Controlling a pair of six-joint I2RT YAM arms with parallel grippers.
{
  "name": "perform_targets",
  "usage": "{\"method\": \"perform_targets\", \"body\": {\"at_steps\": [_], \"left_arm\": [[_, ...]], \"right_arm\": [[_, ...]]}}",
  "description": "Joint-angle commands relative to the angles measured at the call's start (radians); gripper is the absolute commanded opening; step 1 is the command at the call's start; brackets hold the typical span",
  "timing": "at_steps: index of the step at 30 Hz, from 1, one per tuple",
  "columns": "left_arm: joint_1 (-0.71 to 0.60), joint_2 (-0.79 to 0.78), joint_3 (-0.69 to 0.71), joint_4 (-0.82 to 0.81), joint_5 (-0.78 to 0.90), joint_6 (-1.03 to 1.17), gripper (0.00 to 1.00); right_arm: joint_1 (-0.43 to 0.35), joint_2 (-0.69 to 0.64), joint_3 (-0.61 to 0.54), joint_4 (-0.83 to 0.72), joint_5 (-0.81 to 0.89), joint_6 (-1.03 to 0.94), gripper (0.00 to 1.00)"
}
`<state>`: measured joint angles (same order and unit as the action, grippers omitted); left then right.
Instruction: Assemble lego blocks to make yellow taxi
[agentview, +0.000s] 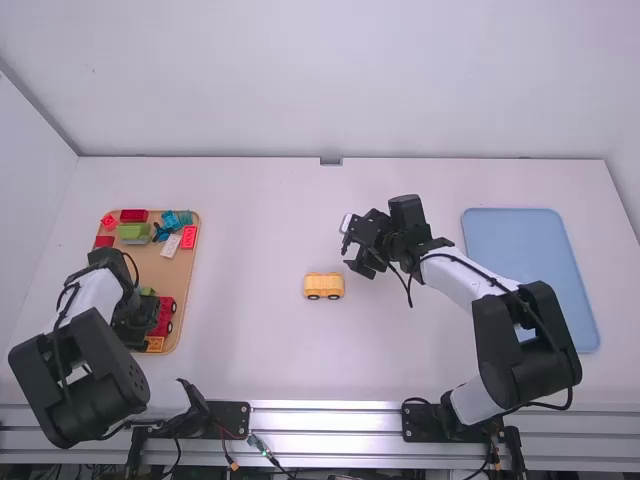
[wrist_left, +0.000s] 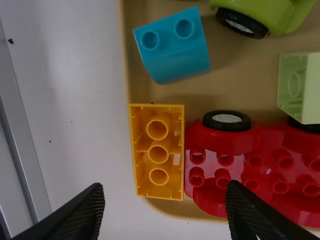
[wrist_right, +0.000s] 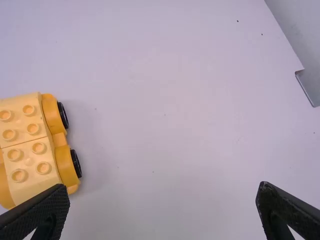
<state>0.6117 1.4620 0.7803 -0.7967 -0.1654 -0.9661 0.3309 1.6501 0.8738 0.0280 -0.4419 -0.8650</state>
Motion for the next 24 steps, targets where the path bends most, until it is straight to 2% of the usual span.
{"method": "perform_targets", "body": {"at_steps": [1,5,8,12,14,19,24], "left_arm": [[0.006,-0.017,0.012,-0.003,0.029,0.048,0.54],[0.003,-0.017,0.025,-0.018,0.042,0.108,0.53],[0.008,-0.017,0.024,-0.028,0.017,0.109,0.56],[0.023,-0.017,0.020,-0.039,0.011,0.097,0.53],[0.021,-0.017,-0.001,-0.006,0.020,0.103,0.50],[0.022,-0.017,-0.045,0.063,0.027,0.105,0.52],[0.022,-0.017,-0.033,0.045,0.027,0.103,0.51]], "right_arm": [[0.004,-0.010,0.010,0.004,-0.005,-0.001,0.99],[0.003,-0.010,0.010,0.012,-0.005,0.000,0.99],[0.003,-0.010,0.010,0.014,-0.006,0.000,0.99],[0.005,-0.010,0.010,0.018,-0.006,0.000,0.99],[0.004,-0.010,0.010,0.017,-0.006,0.000,0.99],[0.004,-0.010,0.010,0.017,-0.006,0.000,0.99],[0.004,-0.010,0.010,0.017,-0.032,0.000,0.99]]}}
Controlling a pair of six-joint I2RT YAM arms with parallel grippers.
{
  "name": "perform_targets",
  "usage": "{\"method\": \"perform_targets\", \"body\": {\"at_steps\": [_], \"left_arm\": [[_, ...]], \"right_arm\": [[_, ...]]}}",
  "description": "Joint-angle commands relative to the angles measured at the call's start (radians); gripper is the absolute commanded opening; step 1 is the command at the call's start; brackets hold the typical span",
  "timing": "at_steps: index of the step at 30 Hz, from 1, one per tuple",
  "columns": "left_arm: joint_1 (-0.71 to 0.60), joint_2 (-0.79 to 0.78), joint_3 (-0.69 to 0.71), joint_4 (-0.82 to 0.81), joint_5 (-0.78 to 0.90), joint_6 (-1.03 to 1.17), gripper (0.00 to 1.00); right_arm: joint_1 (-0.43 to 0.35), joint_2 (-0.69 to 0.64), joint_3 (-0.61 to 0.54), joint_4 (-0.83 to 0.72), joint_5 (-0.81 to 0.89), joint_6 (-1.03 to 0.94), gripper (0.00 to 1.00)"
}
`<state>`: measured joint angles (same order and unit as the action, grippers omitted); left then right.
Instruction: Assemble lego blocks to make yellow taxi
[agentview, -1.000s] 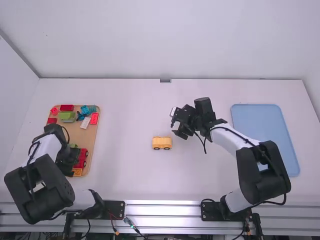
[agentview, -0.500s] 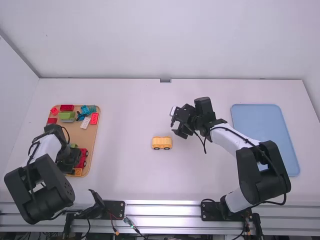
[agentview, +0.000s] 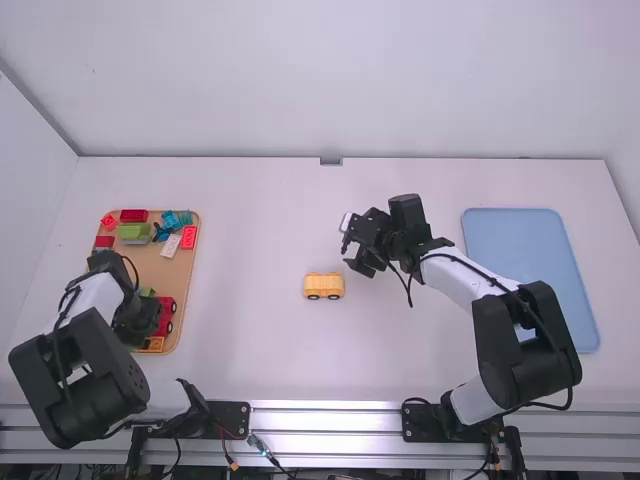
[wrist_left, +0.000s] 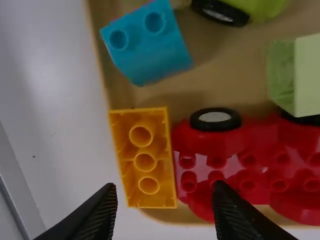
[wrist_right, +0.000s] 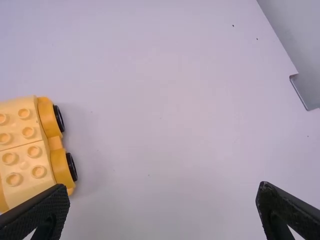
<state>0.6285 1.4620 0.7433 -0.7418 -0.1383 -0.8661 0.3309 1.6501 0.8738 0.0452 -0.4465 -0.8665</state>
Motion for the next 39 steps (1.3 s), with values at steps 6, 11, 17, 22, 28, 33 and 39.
{"method": "perform_targets", "body": {"at_steps": [6,11,17,22,28,33,39], "left_arm": [[0.007,-0.017,0.046,-0.082,-0.016,-0.009,0.50],[0.005,-0.017,0.007,-0.042,-0.002,-0.037,0.51],[-0.006,-0.017,-0.027,0.013,0.027,-0.021,0.51],[-0.004,-0.017,-0.027,0.005,-0.018,-0.045,0.54],[-0.006,-0.016,-0.037,-0.031,-0.108,-0.165,0.84],[-0.006,-0.017,-0.069,0.033,-0.076,-0.111,0.74],[-0.006,-0.017,-0.083,0.070,-0.039,-0.061,0.57]], "right_arm": [[0.005,-0.010,0.010,-0.002,-0.032,0.002,0.99],[0.005,-0.010,0.010,-0.001,-0.032,0.002,0.99],[0.004,-0.010,0.010,0.000,-0.031,0.002,0.99],[0.004,-0.010,0.010,0.000,-0.031,0.001,0.99],[0.004,-0.010,0.010,0.003,-0.031,0.001,0.99],[0.003,-0.010,0.010,0.002,-0.031,0.001,0.99],[0.004,-0.010,0.010,0.001,-0.031,0.001,0.99]]}}
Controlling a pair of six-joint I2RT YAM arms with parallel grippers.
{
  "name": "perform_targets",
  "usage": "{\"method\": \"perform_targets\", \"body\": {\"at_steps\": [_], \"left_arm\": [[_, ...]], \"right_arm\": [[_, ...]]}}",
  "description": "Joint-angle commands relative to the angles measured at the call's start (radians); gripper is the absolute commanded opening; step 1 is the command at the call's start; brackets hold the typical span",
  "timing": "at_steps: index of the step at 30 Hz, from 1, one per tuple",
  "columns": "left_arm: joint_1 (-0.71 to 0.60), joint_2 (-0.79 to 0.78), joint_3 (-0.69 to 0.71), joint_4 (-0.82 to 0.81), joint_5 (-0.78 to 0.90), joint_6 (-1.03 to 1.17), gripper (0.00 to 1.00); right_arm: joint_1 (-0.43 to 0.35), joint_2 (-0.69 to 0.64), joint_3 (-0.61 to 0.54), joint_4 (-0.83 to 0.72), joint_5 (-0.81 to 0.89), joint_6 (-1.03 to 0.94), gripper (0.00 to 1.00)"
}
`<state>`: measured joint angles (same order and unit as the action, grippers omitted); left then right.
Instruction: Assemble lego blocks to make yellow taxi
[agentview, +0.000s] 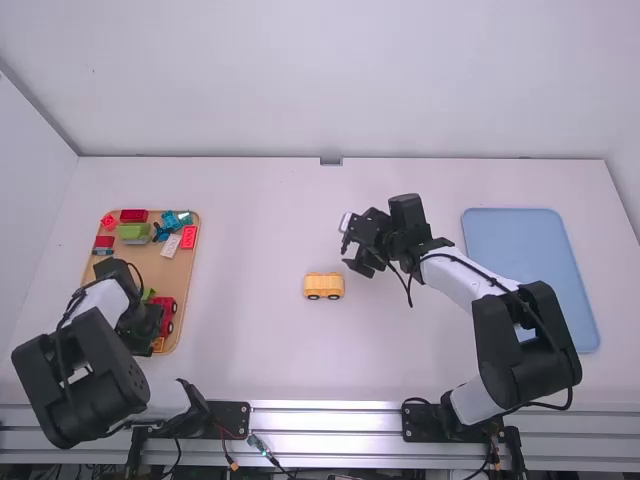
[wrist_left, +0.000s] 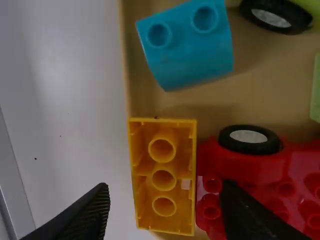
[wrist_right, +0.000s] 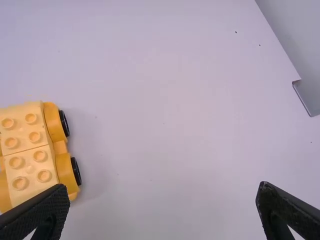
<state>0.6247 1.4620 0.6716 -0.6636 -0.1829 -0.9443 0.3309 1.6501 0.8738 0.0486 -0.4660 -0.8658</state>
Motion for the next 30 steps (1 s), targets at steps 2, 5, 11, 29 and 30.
{"method": "perform_targets", "body": {"at_steps": [2,5,11,29,30], "left_arm": [[-0.002,-0.017,-0.011,-0.008,0.006,0.018,0.57],[-0.002,-0.016,-0.016,-0.006,0.010,0.018,0.57],[-0.002,-0.016,-0.046,0.036,0.008,0.018,0.48],[-0.003,-0.016,-0.117,0.148,0.030,0.018,0.45],[-0.003,-0.016,-0.125,0.158,0.041,0.019,0.45]], "right_arm": [[0.004,-0.010,0.010,-0.003,-0.012,0.001,0.99],[0.005,-0.010,0.010,-0.003,-0.012,0.001,0.99],[0.004,-0.010,0.010,-0.004,-0.012,0.000,0.99],[0.004,-0.010,0.010,-0.008,-0.012,0.001,0.99],[0.004,-0.010,0.010,-0.009,-0.011,0.001,0.99]]}}
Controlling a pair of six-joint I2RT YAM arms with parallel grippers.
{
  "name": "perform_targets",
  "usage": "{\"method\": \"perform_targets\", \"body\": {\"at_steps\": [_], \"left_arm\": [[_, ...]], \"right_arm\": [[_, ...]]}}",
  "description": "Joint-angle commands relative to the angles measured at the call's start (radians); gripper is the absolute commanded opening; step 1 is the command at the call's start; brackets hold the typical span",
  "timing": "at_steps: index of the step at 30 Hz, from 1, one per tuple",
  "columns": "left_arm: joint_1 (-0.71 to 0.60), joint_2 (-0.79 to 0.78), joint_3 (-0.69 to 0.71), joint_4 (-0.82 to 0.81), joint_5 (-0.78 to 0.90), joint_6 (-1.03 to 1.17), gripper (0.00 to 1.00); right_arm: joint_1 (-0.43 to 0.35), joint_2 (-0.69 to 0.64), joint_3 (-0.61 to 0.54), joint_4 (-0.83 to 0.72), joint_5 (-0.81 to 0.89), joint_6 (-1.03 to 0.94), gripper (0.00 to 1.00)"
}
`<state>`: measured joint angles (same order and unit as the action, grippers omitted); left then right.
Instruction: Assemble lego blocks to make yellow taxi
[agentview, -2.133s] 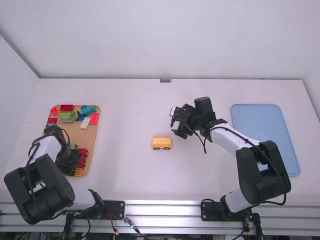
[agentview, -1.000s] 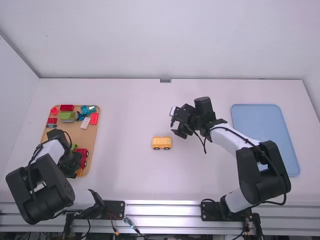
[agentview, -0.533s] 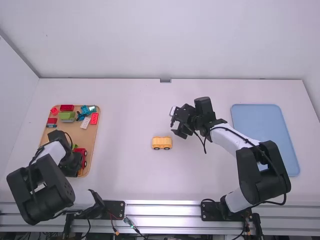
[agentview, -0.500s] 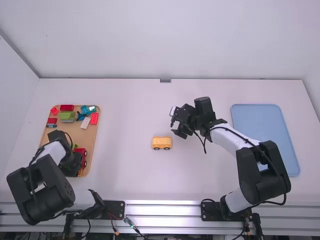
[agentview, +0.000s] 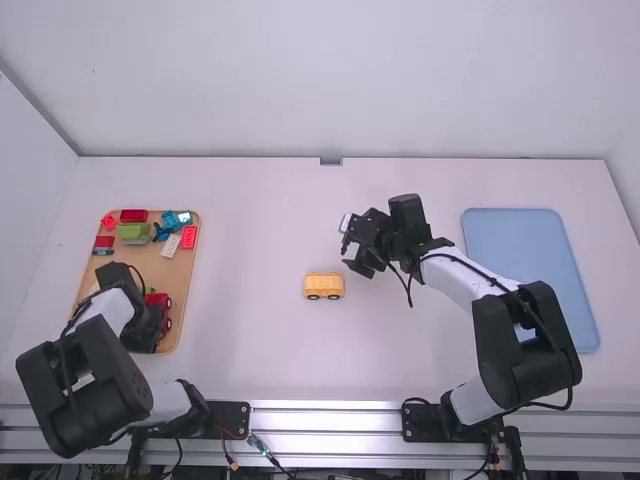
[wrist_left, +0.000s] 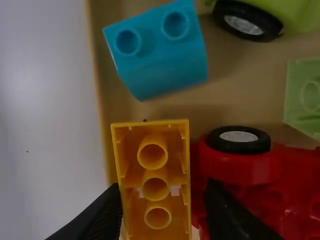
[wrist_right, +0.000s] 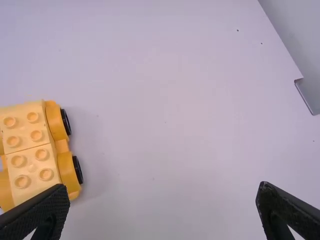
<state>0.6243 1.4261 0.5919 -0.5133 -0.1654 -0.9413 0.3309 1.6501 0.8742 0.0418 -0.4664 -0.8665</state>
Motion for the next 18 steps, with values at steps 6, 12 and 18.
{"method": "perform_targets", "body": {"at_steps": [6,12,18], "left_arm": [[-0.002,0.019,-0.083,0.070,0.054,0.054,0.55],[-0.002,0.019,-0.076,0.076,0.054,0.056,0.50],[-0.002,0.019,0.003,-0.026,0.070,0.060,0.53]], "right_arm": [[0.004,-0.010,0.009,-0.004,-0.011,0.002,0.99],[0.003,-0.010,0.009,-0.004,-0.011,0.002,0.99],[0.004,-0.010,0.009,-0.004,-0.011,0.002,0.99]]}}
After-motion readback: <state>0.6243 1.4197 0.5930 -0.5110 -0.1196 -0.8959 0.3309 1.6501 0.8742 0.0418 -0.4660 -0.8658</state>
